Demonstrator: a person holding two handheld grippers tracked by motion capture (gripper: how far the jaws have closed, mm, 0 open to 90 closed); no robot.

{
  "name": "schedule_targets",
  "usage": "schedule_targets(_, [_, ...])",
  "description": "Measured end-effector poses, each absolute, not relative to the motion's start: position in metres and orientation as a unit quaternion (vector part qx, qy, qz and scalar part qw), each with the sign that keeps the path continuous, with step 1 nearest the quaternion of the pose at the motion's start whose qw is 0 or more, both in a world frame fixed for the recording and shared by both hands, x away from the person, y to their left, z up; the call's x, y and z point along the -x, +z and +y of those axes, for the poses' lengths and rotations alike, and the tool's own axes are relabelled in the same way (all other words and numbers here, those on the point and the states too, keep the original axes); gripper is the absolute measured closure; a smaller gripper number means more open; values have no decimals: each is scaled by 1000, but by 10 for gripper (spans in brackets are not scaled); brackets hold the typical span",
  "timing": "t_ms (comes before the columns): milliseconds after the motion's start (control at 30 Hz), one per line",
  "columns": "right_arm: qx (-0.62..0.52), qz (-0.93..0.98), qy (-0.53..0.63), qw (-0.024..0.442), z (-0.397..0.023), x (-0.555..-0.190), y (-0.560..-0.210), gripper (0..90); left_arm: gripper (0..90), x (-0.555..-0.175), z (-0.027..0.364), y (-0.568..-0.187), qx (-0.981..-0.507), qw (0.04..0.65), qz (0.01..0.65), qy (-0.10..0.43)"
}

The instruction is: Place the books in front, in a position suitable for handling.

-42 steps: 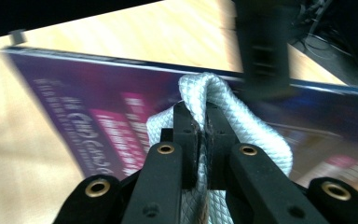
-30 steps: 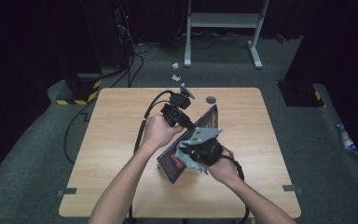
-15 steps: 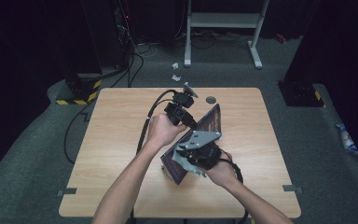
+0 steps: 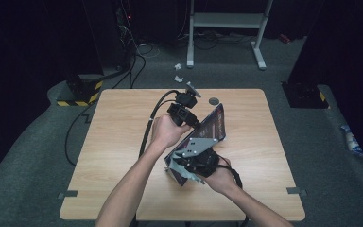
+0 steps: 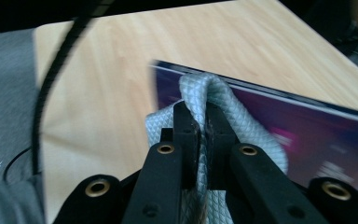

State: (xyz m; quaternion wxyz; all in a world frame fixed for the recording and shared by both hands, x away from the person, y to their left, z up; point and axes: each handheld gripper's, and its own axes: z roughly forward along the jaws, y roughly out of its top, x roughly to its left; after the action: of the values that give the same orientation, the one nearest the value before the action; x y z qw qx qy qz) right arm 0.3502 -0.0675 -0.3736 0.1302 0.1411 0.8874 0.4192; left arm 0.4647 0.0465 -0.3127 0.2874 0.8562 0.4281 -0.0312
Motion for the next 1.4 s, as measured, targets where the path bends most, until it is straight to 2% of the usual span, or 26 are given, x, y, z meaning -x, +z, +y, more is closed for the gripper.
schedule_targets(200, [-199,874,423,136,-89,-372,-372,855,843,-468,48,-313,-852,289,435,-33])
schedule_targets(533, [-111,898,407,122,-50,-336,-382,854,842,-470,49,-313,-850,291,439,-33])
schedule_targets(867, [-196,880,408,144,-84,-374,-379,854,843,-474,54,-311,-846,295,443,-32])
schedule_targets(967, [-188,882,406,146,-78,-370,-383,854,843,-476,53,-312,-844,296,445,-33])
schedule_targets(1200, [-143,892,412,117,-53,-350,-405,854,842,-483,57,-317,-840,295,454,-31])
schedule_targets(1400, [-198,881,411,125,-74,-378,-404,855,842,-481,63,-313,-836,302,457,-34])
